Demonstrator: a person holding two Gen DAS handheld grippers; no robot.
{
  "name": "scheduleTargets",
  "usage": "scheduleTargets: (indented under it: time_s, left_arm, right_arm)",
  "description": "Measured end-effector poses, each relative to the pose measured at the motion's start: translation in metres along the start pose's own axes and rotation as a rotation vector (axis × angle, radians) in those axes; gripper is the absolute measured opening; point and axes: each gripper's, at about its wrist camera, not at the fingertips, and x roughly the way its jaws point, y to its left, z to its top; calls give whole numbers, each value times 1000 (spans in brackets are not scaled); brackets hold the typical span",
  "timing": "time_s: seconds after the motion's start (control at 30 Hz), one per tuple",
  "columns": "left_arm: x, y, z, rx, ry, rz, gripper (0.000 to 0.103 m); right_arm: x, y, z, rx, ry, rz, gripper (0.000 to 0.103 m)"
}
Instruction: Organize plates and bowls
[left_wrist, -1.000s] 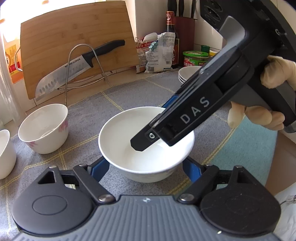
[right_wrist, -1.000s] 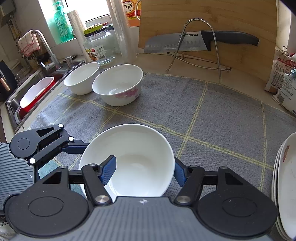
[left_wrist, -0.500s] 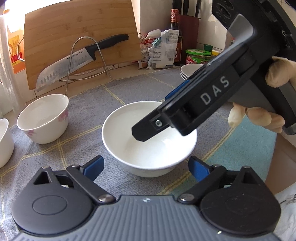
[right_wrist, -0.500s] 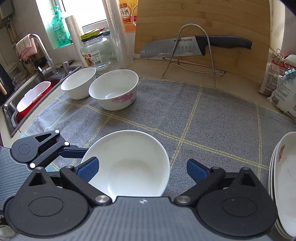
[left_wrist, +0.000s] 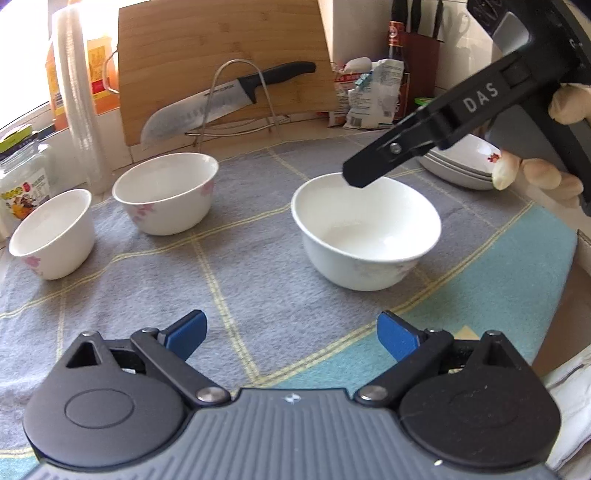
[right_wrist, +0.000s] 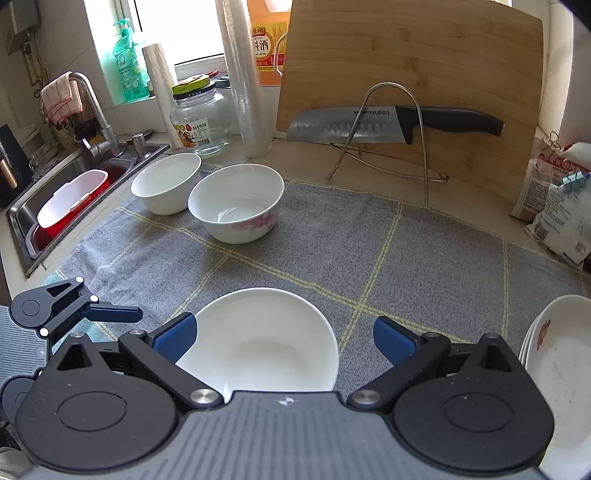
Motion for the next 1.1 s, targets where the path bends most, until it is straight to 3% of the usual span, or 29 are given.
scheduleTargets:
  time_s: [0.2, 0.43, 1.1]
  left_arm:
    - [-5, 24, 0, -47, -19, 125, 98]
    - [-2, 47, 10, -78, -53, 196, 98]
    - [50, 70, 50, -101, -90, 204, 98]
  right_arm:
    - [4, 9, 9, -29, -4, 11, 103]
    - [13, 20, 25, -59, -2, 14, 103]
    - [53, 19, 83, -135, 19, 46, 103]
